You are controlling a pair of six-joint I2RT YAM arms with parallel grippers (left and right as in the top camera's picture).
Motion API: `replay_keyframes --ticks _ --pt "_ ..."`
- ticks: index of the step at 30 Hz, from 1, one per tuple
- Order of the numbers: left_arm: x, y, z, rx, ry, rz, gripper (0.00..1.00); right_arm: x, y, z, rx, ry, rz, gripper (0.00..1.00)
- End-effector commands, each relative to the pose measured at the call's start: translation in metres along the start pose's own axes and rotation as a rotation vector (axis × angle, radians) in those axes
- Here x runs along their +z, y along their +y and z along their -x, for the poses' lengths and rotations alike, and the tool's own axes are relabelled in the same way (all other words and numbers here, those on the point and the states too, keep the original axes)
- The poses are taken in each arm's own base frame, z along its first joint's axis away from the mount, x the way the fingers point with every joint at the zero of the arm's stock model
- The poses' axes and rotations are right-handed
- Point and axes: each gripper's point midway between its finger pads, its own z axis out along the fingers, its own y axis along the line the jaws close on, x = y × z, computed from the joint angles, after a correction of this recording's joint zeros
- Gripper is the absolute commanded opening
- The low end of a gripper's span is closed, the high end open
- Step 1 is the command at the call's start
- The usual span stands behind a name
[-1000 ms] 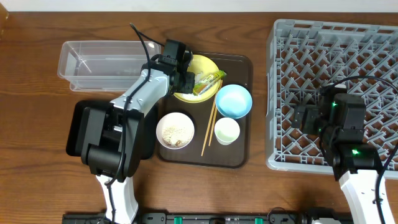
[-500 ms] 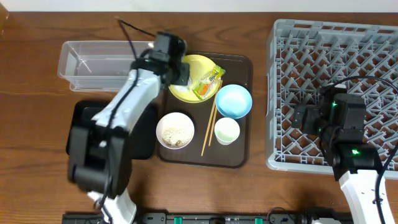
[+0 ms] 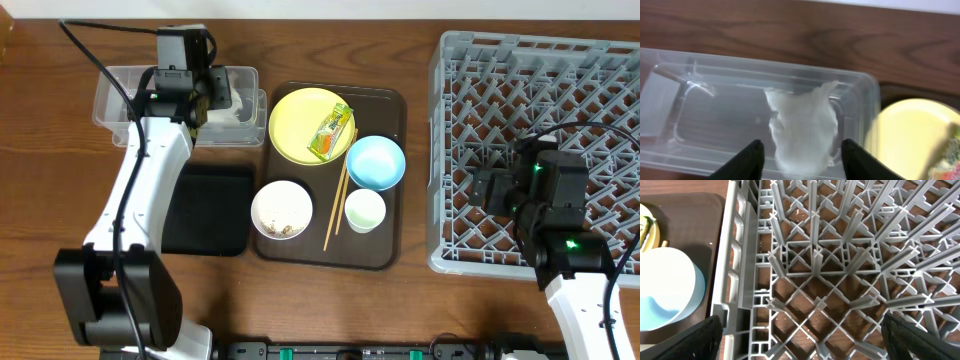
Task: Sort waste into correct bins and load items into the dishwasher rack
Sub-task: 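Carry the tissue with the left gripper and drop it into the clear bin, then return the left gripper to the yellow plate and grasp the Apollo wrapper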
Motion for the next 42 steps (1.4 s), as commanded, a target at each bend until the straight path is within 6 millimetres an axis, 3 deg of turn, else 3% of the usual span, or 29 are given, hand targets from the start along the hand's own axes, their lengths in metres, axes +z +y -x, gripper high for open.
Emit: replay_keyframes --ticks 1,5,8,16,22,31,36,42 --pt "0.002 -0.011 -0.002 0.005 0.014 -0.055 0.6 -0.005 0.005 0.01 -0.017 -0.025 0.014 0.99" --pt "-0.008 -0.059 -0.003 0.032 0.014 -0.26 0.61 -0.005 0.005 0.01 -0.017 -0.025 0.014 0.99" --pt "-0.014 -0.096 -0.014 0.073 0.044 -0.368 0.61 -0.005 0.005 0.01 -0.017 -0.025 0.014 0.99" --pt "0.009 -0.151 -0.068 0.222 0.179 -0.429 0.61 -0.005 0.005 0.01 -0.017 -0.025 0.014 0.99" --pt "0.041 -0.166 -0.108 0.254 0.286 -0.429 0.61 -0.005 0.005 0.01 -0.017 -0.025 0.014 0.99" --pt "0.078 -0.167 -0.152 0.266 0.405 -0.408 0.61 -0.005 0.005 0.01 -0.017 -0.025 0.014 0.99" --pt "0.082 -0.169 -0.161 0.265 0.432 -0.417 0.49 -0.005 0.005 0.01 -0.017 -0.025 0.014 0.99" --pt "0.075 -0.18 -0.167 0.255 0.457 -0.486 0.49 -0.005 0.005 0.01 -0.017 -0.025 0.014 0.99"
